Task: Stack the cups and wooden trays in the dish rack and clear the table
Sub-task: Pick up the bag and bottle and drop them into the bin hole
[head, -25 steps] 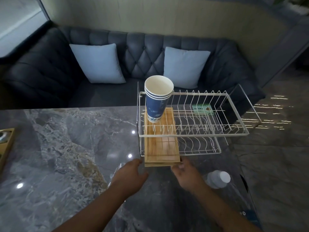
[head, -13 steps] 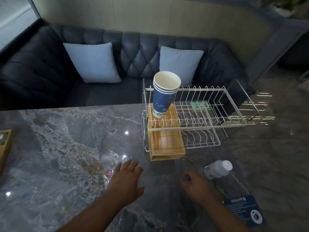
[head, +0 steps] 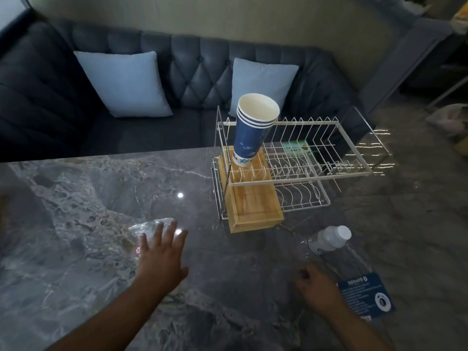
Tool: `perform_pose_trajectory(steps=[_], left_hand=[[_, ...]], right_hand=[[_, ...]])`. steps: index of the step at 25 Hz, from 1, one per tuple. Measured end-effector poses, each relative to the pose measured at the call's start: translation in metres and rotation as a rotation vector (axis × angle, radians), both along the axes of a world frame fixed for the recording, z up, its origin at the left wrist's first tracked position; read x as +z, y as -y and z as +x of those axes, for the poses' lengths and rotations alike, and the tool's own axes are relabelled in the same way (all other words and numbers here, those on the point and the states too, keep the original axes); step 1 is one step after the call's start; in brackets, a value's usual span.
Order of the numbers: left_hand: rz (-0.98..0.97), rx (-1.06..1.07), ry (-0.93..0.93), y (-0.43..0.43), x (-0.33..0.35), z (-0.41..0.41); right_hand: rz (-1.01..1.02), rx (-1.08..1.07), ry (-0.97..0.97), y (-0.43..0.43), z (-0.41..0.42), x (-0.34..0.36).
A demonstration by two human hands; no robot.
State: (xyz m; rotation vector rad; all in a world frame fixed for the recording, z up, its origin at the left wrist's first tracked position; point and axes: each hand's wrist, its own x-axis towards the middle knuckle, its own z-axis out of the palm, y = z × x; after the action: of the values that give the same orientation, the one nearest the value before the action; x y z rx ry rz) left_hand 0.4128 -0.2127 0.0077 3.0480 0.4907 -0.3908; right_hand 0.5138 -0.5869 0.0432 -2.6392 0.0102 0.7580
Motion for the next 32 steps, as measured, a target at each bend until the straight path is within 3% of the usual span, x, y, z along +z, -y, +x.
perform_pose_trajectory(steps=[3,7,16,23,28,32], left_hand=[[-0.013,0.183,-0.054,-0.018,-0.003,0.004],[-0.201,0.360,-0.135,-0.030,-0.009,0.004],[-0.233,0.039,-0.117,0.026,-0.011,0.000],[-0.308,-0.049,-0.126,0.084,-0.009,0.019],[-0.348,-0.118,-0.088,0.123,0.001,0.041],[-0.373,-0.143,-0.063,0.156,0.008,0.062]], right_hand=[[-0.010,-0.020,-0.010,0.009,0.003,-0.003],[-0.024,-0.036,-0.015,0.017,0.005,-0.006],[0.018,-0.048,0.009,0.035,0.014,-0.016],[0.078,0.001,0.068,0.065,0.024,-0.014],[0.030,-0.022,-0.010,0.096,0.045,-0.008],[0.130,-0.062,-0.010,0.122,0.067,-0.006]])
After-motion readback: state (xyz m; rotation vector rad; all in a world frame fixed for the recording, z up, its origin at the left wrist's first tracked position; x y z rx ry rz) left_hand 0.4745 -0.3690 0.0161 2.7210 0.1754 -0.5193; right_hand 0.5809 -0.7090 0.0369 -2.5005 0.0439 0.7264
